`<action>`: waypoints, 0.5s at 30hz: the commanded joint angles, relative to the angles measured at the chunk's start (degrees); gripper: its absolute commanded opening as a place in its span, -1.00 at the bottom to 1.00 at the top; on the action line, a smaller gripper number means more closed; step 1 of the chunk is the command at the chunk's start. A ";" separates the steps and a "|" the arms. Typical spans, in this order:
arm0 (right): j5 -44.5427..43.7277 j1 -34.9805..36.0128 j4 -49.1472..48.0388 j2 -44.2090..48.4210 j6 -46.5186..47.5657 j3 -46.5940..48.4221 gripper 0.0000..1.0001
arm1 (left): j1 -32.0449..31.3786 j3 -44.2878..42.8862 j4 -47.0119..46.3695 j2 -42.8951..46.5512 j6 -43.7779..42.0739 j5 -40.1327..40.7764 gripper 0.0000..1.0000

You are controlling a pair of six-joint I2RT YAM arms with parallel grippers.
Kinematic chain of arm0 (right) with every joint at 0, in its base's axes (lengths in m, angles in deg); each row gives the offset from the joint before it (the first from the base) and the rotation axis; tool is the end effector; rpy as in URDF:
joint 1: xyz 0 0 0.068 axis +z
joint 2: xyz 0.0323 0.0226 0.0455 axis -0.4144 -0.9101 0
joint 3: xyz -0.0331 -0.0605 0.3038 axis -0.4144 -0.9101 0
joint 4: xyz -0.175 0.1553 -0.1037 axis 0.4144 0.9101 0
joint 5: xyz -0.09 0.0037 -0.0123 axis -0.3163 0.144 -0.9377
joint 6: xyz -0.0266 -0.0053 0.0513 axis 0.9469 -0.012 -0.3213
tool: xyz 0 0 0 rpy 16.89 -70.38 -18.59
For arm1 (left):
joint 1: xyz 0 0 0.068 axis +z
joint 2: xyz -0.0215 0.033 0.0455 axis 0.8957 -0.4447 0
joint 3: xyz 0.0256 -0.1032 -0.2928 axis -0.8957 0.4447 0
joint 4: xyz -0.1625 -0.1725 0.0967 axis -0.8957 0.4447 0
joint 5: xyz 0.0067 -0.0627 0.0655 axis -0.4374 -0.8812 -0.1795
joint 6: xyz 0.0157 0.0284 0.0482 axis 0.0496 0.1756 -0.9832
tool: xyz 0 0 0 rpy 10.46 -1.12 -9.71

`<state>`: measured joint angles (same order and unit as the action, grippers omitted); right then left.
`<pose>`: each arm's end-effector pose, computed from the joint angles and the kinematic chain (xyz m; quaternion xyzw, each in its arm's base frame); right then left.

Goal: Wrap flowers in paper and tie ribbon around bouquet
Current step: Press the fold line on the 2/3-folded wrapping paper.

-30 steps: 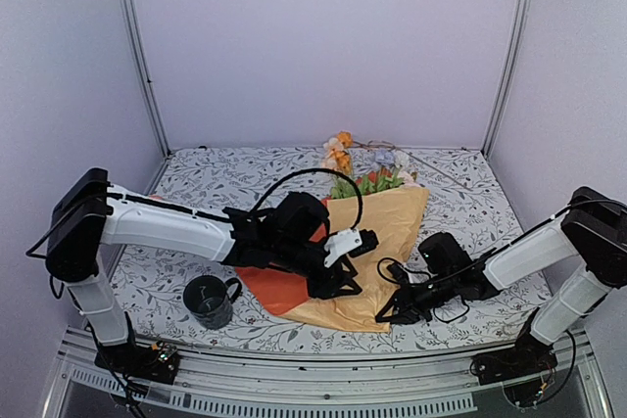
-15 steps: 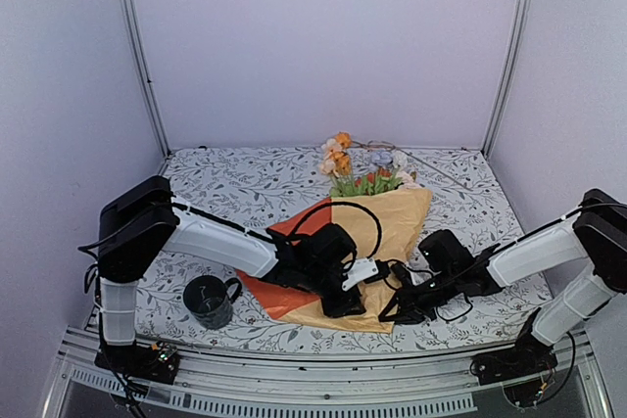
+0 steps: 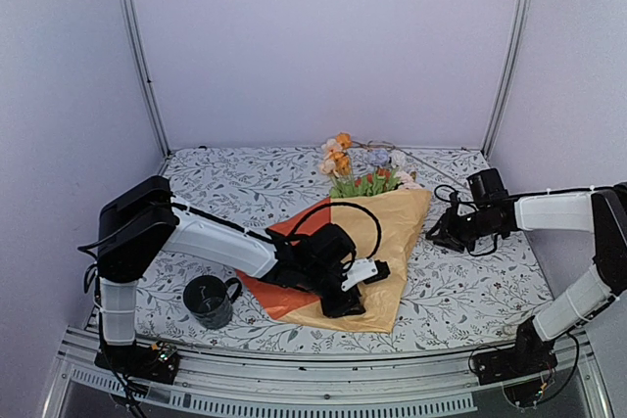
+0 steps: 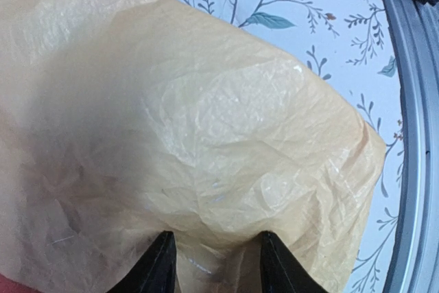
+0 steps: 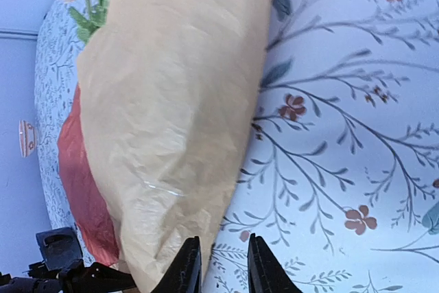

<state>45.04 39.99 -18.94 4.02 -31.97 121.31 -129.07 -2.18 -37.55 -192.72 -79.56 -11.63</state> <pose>0.2563 0.0878 0.2005 0.0951 0.9348 0.2903 0.1810 0.1731 -0.4027 0.1538 0.5813 0.7406 -0.2545 0.2209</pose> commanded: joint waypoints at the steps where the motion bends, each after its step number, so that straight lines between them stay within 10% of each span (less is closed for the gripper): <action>1: 7.44 1.89 -1.80 2.11 8.13 3.17 -0.56 | -0.44 3.21 5.88 -1.68 -0.06 -0.43 -0.15; 7: 23.42 10.94 -12.31 -1.42 9.77 0.90 -0.79 | -0.44 3.07 6.72 -2.11 -0.77 -0.85 -0.15; 15: 19.46 3.13 -15.73 -16.29 9.54 4.27 -0.96 | -0.29 2.89 8.20 -2.56 -1.77 -0.33 -0.15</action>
<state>64.27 47.60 -30.83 -6.91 -23.60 123.32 -129.05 -1.55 -38.32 -192.59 -80.19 -11.79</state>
